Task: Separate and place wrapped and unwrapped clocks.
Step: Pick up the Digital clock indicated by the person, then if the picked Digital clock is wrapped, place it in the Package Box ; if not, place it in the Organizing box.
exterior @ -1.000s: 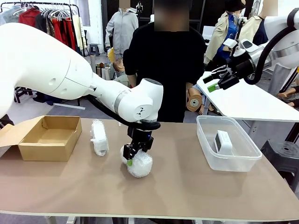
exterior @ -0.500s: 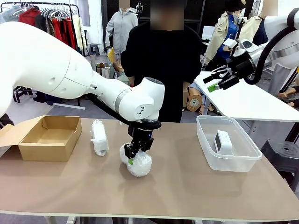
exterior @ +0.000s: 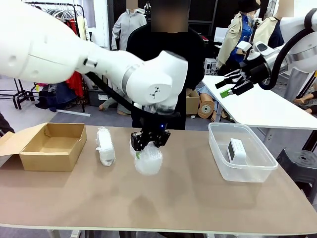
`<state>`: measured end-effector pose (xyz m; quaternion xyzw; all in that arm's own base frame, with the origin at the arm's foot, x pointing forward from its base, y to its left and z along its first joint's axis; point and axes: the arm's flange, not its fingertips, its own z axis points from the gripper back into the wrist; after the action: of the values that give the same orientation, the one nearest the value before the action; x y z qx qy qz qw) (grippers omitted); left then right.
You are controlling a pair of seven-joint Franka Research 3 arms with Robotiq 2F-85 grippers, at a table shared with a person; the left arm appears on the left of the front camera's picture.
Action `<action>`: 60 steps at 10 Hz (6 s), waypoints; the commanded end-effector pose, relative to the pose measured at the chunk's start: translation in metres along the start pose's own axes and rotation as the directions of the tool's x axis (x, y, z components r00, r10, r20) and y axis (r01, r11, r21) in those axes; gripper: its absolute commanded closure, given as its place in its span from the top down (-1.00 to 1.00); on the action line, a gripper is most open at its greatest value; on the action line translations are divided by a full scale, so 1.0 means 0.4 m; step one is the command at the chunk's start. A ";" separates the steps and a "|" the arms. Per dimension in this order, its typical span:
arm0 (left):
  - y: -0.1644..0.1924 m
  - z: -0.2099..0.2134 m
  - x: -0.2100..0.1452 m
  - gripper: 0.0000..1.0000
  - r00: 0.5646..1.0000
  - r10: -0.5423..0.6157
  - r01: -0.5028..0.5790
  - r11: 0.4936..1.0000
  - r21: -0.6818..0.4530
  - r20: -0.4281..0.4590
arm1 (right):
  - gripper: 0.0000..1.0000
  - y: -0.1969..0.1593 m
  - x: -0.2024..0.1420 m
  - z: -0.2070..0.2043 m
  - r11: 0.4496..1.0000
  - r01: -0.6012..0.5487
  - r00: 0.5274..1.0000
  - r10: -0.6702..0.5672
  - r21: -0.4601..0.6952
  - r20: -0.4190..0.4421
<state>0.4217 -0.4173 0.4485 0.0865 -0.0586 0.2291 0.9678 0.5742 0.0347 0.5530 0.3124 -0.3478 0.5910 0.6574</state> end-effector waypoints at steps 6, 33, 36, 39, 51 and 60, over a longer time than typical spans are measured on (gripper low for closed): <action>0.133 0.352 0.012 -1.00 0.860 -0.487 0.507 0.849 -0.147 0.152 | 1.00 0.000 0.004 0.003 1.000 -0.003 1.000 0.003 -0.005 0.001; 0.295 0.636 0.088 -1.00 0.620 -0.728 0.759 0.651 0.013 0.290 | 1.00 0.000 0.004 0.003 1.000 -0.003 1.000 0.003 -0.005 0.001; 0.416 0.639 0.201 -1.00 0.581 -0.767 0.790 0.612 0.038 0.274 | 1.00 0.000 0.004 0.003 1.000 -0.003 1.000 0.003 -0.005 0.001; 0.519 0.567 0.305 -1.00 0.710 -0.659 0.620 0.752 0.221 0.250 | 1.00 0.000 0.004 0.003 1.000 -0.003 1.000 0.003 -0.005 0.001; 0.610 0.352 0.408 -1.00 0.807 -0.549 0.513 0.834 0.203 0.218 | 1.00 0.000 0.004 0.003 1.000 -0.003 1.000 0.003 -0.005 0.001; 0.668 0.203 0.674 -1.00 0.913 -0.382 0.385 0.923 0.011 0.145 | 1.00 0.000 0.004 0.003 1.000 -0.003 1.000 0.003 -0.005 0.001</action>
<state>0.5174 -0.0923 0.6047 0.1217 -0.1253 0.0187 0.9845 0.5742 0.0342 0.5530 0.3122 -0.3480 0.5907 0.6576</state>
